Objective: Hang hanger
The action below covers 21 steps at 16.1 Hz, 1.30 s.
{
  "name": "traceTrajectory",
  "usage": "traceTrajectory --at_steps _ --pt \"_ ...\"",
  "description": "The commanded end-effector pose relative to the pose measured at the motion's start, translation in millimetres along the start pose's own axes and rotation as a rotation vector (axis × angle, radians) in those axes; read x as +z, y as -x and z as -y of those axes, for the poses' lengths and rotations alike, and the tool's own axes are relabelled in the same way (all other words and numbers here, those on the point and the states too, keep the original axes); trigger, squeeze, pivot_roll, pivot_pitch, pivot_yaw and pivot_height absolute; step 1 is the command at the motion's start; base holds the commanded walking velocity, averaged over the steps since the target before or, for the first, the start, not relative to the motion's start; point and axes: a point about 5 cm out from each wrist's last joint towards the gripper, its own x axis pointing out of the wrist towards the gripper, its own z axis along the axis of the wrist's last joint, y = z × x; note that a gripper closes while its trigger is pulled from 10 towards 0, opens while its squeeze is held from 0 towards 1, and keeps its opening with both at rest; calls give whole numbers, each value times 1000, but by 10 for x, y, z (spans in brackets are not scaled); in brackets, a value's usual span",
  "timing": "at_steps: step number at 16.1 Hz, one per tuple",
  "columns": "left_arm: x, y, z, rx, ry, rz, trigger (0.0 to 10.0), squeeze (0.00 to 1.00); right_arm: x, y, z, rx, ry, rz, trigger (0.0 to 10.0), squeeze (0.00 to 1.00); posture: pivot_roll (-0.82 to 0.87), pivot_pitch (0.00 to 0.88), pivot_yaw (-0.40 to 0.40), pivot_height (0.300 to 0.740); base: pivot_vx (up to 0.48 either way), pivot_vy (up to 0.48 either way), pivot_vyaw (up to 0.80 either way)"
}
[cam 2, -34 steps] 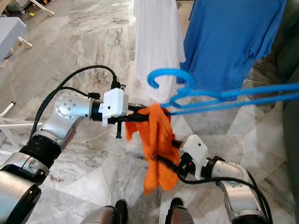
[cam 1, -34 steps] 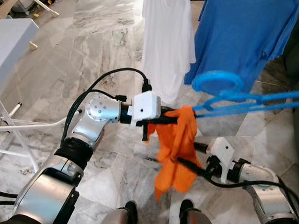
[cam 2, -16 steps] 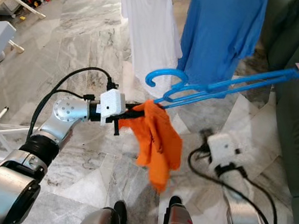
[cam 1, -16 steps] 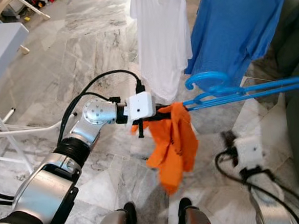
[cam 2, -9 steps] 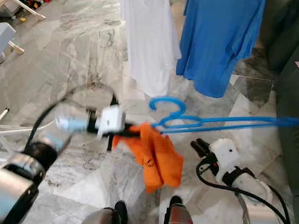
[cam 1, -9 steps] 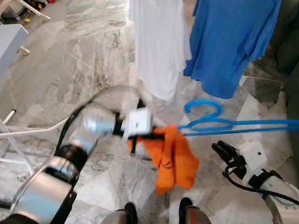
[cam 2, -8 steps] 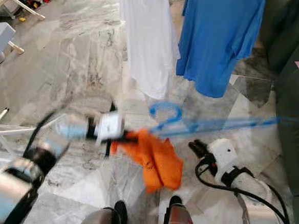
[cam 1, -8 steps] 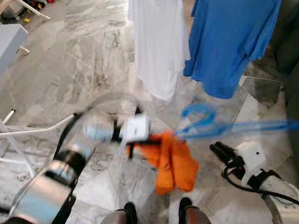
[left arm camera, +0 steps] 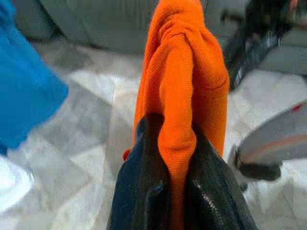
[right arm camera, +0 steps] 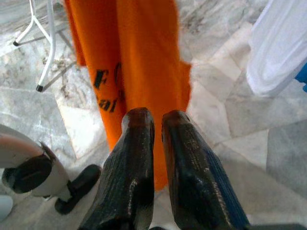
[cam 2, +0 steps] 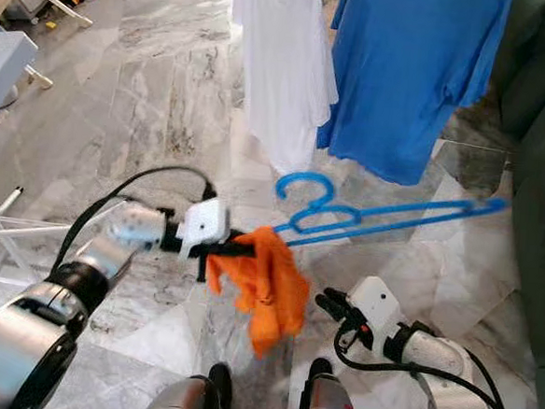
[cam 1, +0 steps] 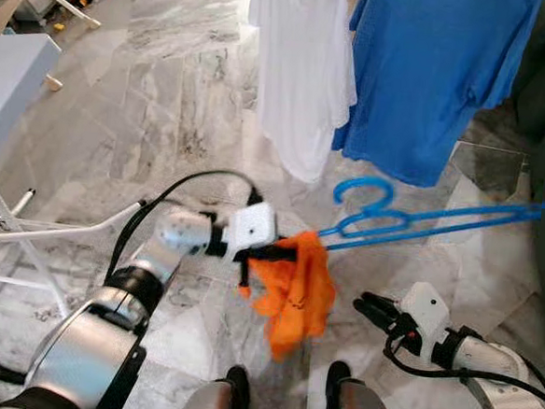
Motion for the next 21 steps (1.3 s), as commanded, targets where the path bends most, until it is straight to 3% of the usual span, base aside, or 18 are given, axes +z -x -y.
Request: traceTrajectory --at_steps 1,2,3,10,13,17,18,21 --pt "153 19 -77 -18 -10 74 0 0 -39 -14 -15 -2 -54 8 10000 0 -121 301 189 740 0 0 0" --pt "194 17 -88 -31 -15 90 0 0 -37 -8 16 -17 -54 11 10000 886 -121 301 189 740 0 0 0" --pt "229 18 -97 -49 -24 100 0 0 -38 1 47 -29 -54 11 10000 1000 -121 301 189 740 0 0 0" --pt "252 75 -146 -77 -46 76 0 0 262 202 379 -122 70 66 10000 1000 -109 307 208 740 0 0 0" --pt "298 34 -117 -114 -57 97 0 0 251 284 475 -156 78 55 10000 1000 -109 306 210 740 0 0 0" --pt "423 3 -75 -216 -77 152 0 0 194 284 526 -175 19 61 10000 1000 -101 306 216 740 0 0 0" --pt "510 -5 -85 -227 -87 187 0 0 159 266 511 -148 -37 71 10000 1000 -98 305 218 740 0 0 0" --pt "653 -37 -92 -241 -98 245 0 0 160 200 440 -76 -90 96 10000 1000 -94 308 219 740 0 0 0"
